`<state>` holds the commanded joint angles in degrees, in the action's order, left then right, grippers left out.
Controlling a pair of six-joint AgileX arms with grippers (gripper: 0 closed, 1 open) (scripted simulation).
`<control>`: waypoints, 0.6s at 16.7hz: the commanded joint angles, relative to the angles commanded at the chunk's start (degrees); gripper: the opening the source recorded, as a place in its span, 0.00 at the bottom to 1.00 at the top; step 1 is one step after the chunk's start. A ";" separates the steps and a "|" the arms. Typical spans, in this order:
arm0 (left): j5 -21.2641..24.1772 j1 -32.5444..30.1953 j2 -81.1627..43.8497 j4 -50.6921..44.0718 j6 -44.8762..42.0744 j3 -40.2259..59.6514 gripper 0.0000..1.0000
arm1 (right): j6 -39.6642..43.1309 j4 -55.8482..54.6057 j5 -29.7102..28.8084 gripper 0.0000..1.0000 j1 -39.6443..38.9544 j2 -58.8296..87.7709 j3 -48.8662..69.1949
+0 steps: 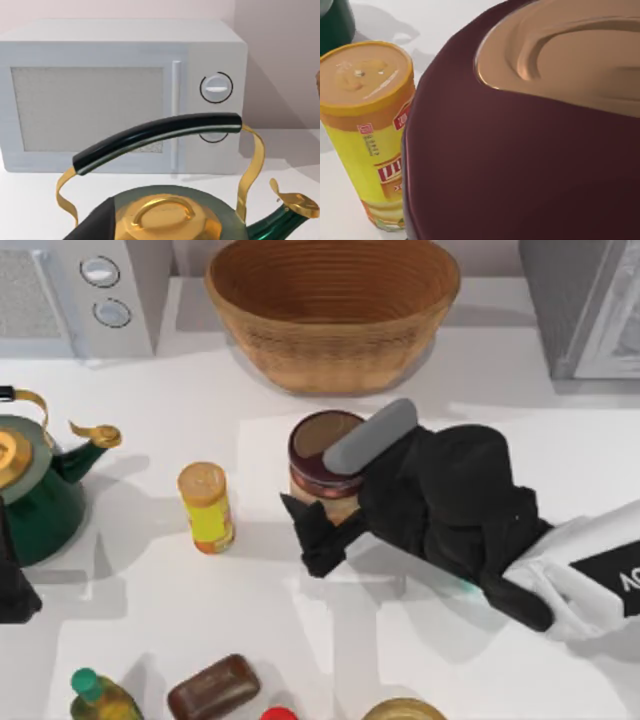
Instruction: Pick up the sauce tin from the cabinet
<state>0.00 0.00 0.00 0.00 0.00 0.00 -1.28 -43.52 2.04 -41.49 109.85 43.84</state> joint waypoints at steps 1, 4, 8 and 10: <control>0.00 0.00 0.00 0.00 0.00 0.00 1.00 | 0.00 0.00 0.00 0.00 0.00 0.00 0.00; 0.00 0.00 0.00 0.00 0.00 0.00 1.00 | 0.00 0.00 0.00 0.15 0.00 0.00 0.00; 0.00 0.00 0.00 0.00 0.00 0.00 1.00 | 0.00 0.00 0.00 0.45 0.00 0.00 0.00; 0.00 0.00 0.00 0.00 0.00 0.00 1.00 | 0.00 0.00 0.00 0.60 0.00 0.00 0.00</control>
<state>0.00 0.00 0.00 0.00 0.00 0.00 -1.28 -43.52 2.04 -41.49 109.85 43.84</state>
